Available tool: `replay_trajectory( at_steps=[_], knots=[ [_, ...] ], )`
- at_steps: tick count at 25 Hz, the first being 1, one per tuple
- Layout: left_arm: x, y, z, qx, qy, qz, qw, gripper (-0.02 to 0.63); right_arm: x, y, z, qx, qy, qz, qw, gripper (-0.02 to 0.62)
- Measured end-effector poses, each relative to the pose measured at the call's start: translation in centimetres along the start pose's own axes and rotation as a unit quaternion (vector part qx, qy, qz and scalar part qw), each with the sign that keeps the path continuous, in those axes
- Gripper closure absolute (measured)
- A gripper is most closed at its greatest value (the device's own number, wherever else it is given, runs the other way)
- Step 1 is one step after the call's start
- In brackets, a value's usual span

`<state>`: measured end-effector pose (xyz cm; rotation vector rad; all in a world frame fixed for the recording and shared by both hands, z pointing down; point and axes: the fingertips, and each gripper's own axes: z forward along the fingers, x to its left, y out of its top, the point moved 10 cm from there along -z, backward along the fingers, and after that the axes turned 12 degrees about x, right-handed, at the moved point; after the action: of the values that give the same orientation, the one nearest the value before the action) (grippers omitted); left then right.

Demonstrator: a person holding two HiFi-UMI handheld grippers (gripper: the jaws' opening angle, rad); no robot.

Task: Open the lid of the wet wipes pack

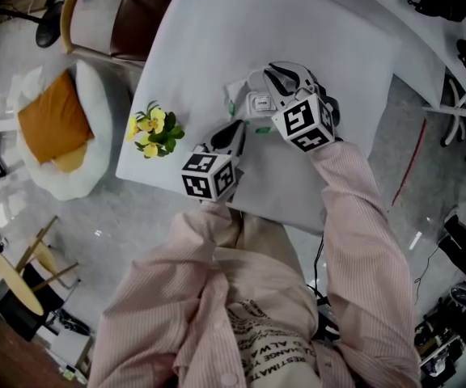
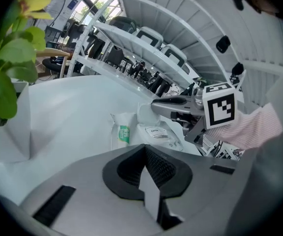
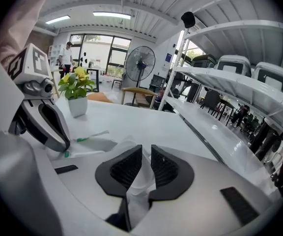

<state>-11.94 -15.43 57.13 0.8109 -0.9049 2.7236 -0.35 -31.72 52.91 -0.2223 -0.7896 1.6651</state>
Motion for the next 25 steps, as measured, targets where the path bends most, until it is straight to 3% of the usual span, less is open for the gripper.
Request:
replay_trajectory(
  at_steps=[6, 9, 15, 25],
  knots=[
    [-1.1, 0.4, -1.6, -0.025, -0.012, 0.025, 0.9993, 0.607, -0.1, 0.0, -2.1, -0.04, 0.018, 0.055, 0.998, 0.537],
    [-1.7, 1.1, -2.4, -0.032, -0.015, 0.043, 0.9985, 0.607, -0.5, 0.3, -3.7, -0.062, 0.008, 0.082, 0.995, 0.535],
    [-2.8, 2.2, -5.2, -0.051, -0.018, 0.084, 0.995, 0.607, -0.1, 0.4, -7.6, -0.093, -0.008, 0.143, 0.985, 0.579],
    [-4.7, 3.8, -10.2, -0.085, -0.014, 0.141, 0.9863, 0.607, 1.9, 0.2, -14.1, -0.141, -0.008, 0.223, 0.965, 0.594]
  ],
)
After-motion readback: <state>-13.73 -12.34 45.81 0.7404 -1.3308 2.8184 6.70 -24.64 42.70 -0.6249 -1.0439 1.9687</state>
